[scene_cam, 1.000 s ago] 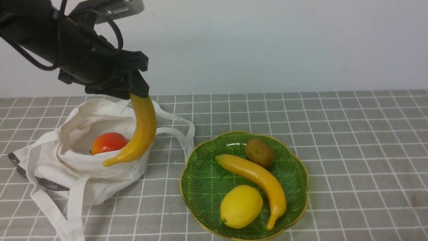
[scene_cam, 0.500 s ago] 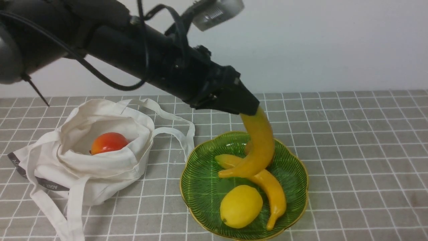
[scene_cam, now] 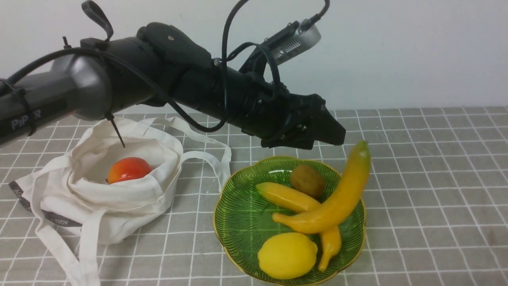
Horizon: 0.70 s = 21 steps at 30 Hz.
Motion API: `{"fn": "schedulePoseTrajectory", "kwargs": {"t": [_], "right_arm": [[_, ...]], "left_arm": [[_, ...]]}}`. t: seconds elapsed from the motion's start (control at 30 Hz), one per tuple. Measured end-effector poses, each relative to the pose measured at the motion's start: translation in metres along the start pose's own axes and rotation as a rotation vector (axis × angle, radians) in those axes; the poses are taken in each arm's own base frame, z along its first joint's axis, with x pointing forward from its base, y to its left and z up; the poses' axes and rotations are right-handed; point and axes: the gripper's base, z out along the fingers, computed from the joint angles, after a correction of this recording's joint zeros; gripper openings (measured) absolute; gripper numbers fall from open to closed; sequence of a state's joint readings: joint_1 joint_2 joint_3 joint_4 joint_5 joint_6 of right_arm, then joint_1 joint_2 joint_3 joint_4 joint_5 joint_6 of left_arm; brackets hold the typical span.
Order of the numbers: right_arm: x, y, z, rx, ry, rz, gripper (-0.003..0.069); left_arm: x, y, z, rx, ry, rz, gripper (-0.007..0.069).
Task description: Take the fruit out of the bag on the grey coffee tablecloth and place them on the plate.
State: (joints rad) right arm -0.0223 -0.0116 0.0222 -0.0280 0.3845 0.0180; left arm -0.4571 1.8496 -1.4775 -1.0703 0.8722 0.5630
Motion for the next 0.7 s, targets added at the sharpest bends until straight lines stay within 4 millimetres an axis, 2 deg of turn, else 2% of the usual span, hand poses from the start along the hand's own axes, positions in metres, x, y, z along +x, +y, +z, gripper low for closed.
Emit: {"fn": "schedulePoseTrajectory", "kwargs": {"t": [0.1,0.17,0.27,0.33,0.37,0.4,0.47,0.5,0.53,0.57,0.6,0.67,0.7], "right_arm": [[0.000,0.000,0.000,0.000,0.000,0.000,-0.0016],[0.000,0.000,0.000,0.000,0.000,0.000,-0.0016],[0.000,0.000,0.000,0.000,0.000,0.000,-0.0016],[0.000,0.000,0.000,0.000,0.000,0.000,-0.0016],[0.000,0.000,0.000,0.000,0.000,0.000,-0.0016],[0.000,0.000,0.000,0.000,0.000,0.000,-0.0016],[0.000,0.000,0.000,0.000,0.000,0.000,-0.0016],[0.000,0.000,0.000,0.000,0.000,0.000,-0.0016],[0.000,0.000,0.000,0.000,0.000,0.000,-0.0016],[0.000,0.000,0.000,0.000,0.000,0.000,-0.0016],[0.000,0.000,0.000,0.000,0.000,0.000,-0.0016],[0.000,0.000,0.000,0.000,0.000,0.000,-0.0016],[0.000,0.000,0.000,0.000,0.000,0.000,-0.0016]], "left_arm": [[-0.003,0.005,-0.005,-0.003,-0.016,-0.013,0.0585],[-0.004,0.007,-0.008,-0.003,-0.019,-0.014,0.0595],[-0.013,0.018,-0.027,0.004,-0.028,-0.015,0.0584],[-0.019,0.024,-0.042,0.014,-0.027,-0.021,0.0545],[-0.022,0.026,-0.051,0.021,-0.028,-0.023,0.0503],[-0.023,0.028,-0.055,0.024,-0.025,-0.027,0.0495],[-0.030,0.030,-0.084,0.027,-0.025,-0.033,0.0343],[-0.030,0.030,-0.086,0.025,-0.026,-0.030,0.0343],[-0.034,0.030,-0.103,0.008,-0.034,-0.020,0.0233],[-0.036,0.031,-0.114,-0.014,-0.047,-0.005,0.0176],[-0.038,0.028,-0.127,-0.038,-0.061,0.017,0.0108],[-0.037,0.023,-0.143,-0.086,-0.075,0.055,0.0048],[-0.033,0.010,-0.163,-0.176,-0.073,0.126,0.0011]]}}
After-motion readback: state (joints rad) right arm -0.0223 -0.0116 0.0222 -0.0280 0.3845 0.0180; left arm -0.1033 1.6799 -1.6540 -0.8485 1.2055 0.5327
